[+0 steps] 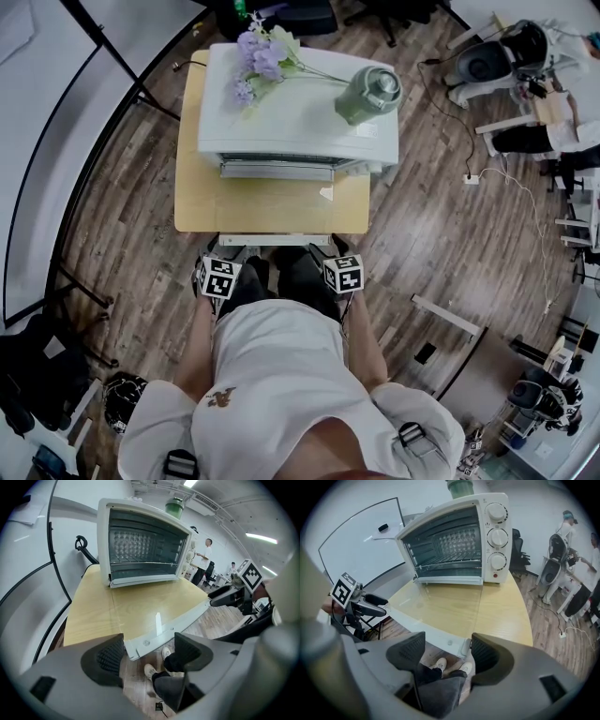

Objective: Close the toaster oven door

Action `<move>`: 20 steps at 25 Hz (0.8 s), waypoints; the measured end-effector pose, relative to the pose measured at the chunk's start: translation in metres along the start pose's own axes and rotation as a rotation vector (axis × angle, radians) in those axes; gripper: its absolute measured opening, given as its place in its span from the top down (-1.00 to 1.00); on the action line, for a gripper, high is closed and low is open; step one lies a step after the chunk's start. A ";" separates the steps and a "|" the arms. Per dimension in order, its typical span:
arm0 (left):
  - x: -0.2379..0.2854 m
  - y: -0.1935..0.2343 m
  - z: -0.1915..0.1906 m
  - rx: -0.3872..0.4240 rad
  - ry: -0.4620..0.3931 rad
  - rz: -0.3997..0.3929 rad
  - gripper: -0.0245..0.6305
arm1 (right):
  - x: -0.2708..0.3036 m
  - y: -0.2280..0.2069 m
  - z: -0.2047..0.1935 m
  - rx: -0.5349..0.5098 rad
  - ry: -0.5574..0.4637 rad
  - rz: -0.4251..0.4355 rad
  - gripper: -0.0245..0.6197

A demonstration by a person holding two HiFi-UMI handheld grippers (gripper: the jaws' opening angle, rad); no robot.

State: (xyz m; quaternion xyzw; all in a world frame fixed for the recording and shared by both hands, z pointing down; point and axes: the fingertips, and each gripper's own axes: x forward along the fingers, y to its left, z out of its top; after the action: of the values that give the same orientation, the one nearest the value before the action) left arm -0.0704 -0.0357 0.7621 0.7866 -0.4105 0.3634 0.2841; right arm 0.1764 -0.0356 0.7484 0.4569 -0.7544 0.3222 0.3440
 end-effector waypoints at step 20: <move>-0.038 -0.002 0.036 -0.045 -0.132 -0.013 -0.11 | -0.036 0.004 0.032 0.069 -0.148 0.004 -0.02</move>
State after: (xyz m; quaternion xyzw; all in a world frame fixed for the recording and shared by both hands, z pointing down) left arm -0.0718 -0.0450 0.7110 0.8048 -0.4314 0.2994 0.2765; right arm 0.1780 -0.0429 0.7006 0.4895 -0.7672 0.3139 0.2707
